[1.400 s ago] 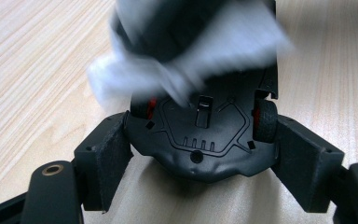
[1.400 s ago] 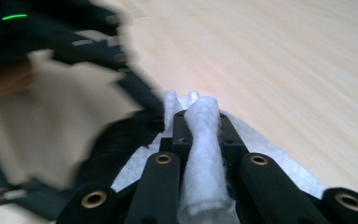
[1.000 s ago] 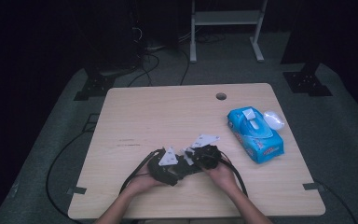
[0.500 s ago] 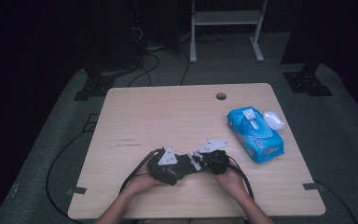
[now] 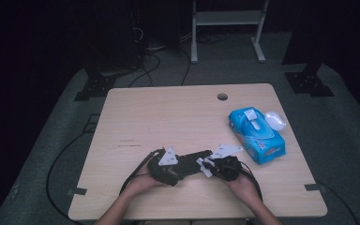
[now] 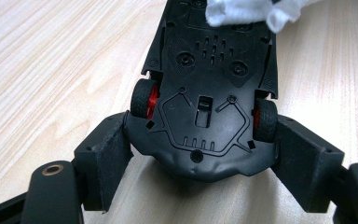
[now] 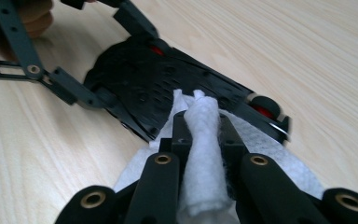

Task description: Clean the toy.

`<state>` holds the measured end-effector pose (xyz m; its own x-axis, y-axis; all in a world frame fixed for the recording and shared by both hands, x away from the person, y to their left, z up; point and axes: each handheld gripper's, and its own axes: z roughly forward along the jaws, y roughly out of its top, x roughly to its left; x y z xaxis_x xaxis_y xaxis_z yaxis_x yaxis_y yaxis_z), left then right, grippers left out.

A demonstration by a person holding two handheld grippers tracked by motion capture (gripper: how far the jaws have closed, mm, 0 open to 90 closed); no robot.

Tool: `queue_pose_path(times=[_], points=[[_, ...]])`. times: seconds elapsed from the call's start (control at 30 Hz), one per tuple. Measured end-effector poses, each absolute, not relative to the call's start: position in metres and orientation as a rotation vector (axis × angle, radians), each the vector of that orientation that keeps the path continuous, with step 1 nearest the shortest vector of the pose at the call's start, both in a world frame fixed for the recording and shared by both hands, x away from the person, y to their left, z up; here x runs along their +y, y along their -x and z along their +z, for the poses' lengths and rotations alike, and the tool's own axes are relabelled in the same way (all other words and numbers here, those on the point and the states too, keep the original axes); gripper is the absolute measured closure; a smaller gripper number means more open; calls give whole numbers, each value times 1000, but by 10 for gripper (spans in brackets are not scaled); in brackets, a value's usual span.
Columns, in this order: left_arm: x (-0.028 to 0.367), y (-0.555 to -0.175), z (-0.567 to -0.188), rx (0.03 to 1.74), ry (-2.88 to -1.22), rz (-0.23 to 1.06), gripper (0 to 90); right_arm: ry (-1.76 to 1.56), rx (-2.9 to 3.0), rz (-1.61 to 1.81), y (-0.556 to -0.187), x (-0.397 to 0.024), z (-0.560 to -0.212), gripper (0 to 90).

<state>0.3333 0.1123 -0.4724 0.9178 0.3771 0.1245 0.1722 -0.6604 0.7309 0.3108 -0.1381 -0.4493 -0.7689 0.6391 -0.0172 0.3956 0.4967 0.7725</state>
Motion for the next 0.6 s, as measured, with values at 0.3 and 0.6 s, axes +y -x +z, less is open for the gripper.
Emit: queue_pose_path(times=[0.3, 0.6], points=[[112, -333, -472, 383, -2302, 341, 241, -924, 2436, 1135, -306, -149, -449, 808], [115, -337, -471, 429, -2283, 236, 209, -912, 2441, 1173, -303, -153, -454, 807]])
